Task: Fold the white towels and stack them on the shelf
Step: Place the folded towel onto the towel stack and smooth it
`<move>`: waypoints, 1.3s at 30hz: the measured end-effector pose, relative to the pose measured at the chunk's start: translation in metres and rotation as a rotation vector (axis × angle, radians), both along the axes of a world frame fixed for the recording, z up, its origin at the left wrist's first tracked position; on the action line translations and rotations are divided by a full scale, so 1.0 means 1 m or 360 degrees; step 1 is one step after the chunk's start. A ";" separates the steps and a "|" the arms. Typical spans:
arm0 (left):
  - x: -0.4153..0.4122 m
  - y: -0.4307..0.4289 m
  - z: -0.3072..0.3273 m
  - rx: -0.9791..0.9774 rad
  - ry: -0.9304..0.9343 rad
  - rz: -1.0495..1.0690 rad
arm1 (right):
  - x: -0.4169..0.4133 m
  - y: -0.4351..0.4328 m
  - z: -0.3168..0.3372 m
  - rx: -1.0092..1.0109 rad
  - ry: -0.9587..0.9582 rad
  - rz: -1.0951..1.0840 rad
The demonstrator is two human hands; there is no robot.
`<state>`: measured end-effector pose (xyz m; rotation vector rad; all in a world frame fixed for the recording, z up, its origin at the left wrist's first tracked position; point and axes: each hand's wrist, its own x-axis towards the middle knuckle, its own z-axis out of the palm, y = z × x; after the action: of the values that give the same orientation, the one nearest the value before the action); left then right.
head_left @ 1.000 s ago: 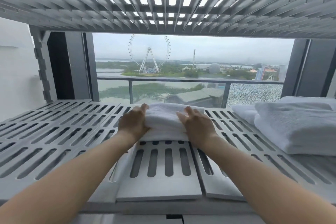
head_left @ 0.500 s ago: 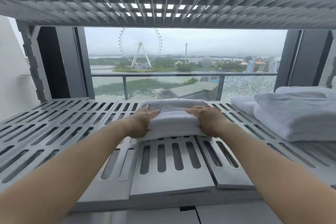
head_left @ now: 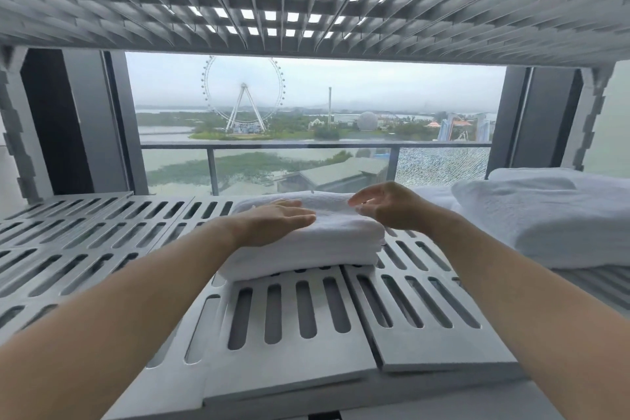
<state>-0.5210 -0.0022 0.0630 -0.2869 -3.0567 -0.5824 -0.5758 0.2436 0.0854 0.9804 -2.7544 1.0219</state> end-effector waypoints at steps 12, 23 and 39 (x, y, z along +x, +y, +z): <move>-0.012 -0.004 -0.005 0.0016 0.0024 -0.0097 | -0.003 -0.003 0.007 0.0603 0.0285 0.0089; -0.039 -0.013 -0.005 -0.0029 0.0089 0.0191 | -0.027 -0.097 -0.019 0.0404 0.0135 0.0126; -0.002 -0.024 -0.021 0.0234 0.0803 0.0196 | -0.049 -0.076 -0.048 -0.0148 0.0207 -0.0026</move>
<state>-0.5233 -0.0259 0.0416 -0.2018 -2.5138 -0.6129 -0.6245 0.1674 0.0376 0.9729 -2.5818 1.0348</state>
